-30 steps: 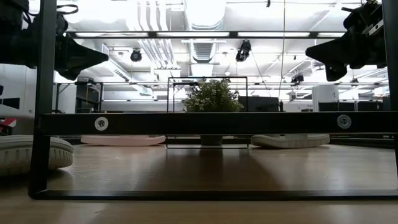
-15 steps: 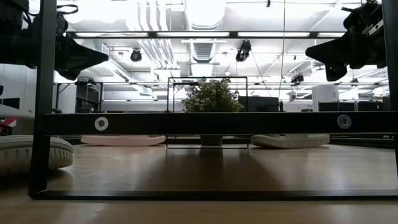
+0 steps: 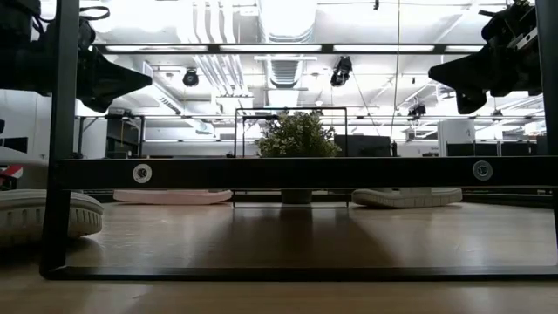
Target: Pick and place slides into the shelf
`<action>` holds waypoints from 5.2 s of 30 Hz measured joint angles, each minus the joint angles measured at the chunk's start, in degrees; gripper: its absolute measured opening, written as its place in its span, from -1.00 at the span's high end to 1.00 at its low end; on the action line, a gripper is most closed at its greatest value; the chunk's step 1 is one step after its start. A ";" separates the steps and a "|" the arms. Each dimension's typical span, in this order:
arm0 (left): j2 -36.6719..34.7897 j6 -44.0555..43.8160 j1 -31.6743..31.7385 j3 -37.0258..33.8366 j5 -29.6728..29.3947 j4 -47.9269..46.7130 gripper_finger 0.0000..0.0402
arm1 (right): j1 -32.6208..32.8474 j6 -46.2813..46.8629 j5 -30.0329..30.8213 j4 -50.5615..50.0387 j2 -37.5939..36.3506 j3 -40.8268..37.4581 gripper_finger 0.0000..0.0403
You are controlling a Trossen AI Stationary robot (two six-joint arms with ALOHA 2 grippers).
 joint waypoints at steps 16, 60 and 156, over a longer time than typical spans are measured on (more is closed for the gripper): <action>0.02 -0.28 0.00 -0.02 0.02 0.53 1.00 | 0.01 16.37 0.00 0.04 0.00 0.00 0.96; 3.13 -70.23 0.00 -0.02 2.79 20.31 1.00 | 0.00 67.57 -1.45 3.19 -0.02 0.00 0.96; 38.20 -50.91 0.04 54.09 16.89 -4.57 1.00 | -47.48 27.26 -29.16 -69.30 41.60 61.80 0.09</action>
